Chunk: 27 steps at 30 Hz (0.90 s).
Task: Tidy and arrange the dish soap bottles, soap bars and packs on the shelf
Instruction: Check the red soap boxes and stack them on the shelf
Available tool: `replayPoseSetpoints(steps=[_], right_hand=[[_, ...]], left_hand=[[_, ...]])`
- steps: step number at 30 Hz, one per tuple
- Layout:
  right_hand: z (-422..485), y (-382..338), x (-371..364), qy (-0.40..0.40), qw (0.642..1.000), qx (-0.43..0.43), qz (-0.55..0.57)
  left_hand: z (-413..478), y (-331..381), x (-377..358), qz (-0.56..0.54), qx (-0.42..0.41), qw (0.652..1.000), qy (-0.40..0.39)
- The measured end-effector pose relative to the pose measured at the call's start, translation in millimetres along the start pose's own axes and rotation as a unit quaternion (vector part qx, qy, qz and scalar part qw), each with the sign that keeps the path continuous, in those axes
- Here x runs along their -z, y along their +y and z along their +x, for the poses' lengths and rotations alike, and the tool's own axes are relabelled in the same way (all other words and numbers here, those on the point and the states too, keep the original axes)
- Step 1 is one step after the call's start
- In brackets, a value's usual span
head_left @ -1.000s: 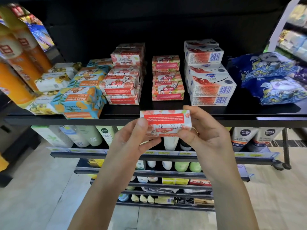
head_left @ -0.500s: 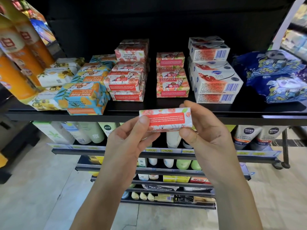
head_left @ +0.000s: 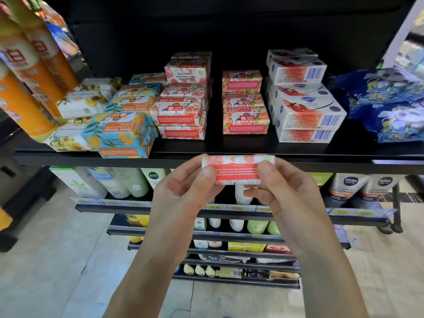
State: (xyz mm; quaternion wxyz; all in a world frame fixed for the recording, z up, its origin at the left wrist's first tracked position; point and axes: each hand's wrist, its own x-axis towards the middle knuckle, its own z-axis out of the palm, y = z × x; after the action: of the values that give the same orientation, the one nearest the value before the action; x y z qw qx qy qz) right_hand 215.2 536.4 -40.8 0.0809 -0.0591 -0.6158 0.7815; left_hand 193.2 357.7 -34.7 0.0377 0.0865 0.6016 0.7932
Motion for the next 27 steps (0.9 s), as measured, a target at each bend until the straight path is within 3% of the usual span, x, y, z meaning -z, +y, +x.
replayPoseSetpoints(steps=[11, 20, 27], right_hand=[[-2.5, 3.0, -0.6, -0.061, 0.994, 0.034, 0.085], [-1.0, 7.6, 3.9, -0.125, 0.986, 0.083, 0.071], [-0.9, 4.9, 5.1, -0.155, 0.984, 0.078, 0.028]], left_hand=[[-2.4, 2.1, 8.2, -0.007, -0.001, 1.0, -0.024], [-1.6, 5.9, 12.8, -0.032, 0.058, 0.997, -0.026], [1.5, 5.8, 17.0, -0.03, 0.055, 0.998, -0.025]])
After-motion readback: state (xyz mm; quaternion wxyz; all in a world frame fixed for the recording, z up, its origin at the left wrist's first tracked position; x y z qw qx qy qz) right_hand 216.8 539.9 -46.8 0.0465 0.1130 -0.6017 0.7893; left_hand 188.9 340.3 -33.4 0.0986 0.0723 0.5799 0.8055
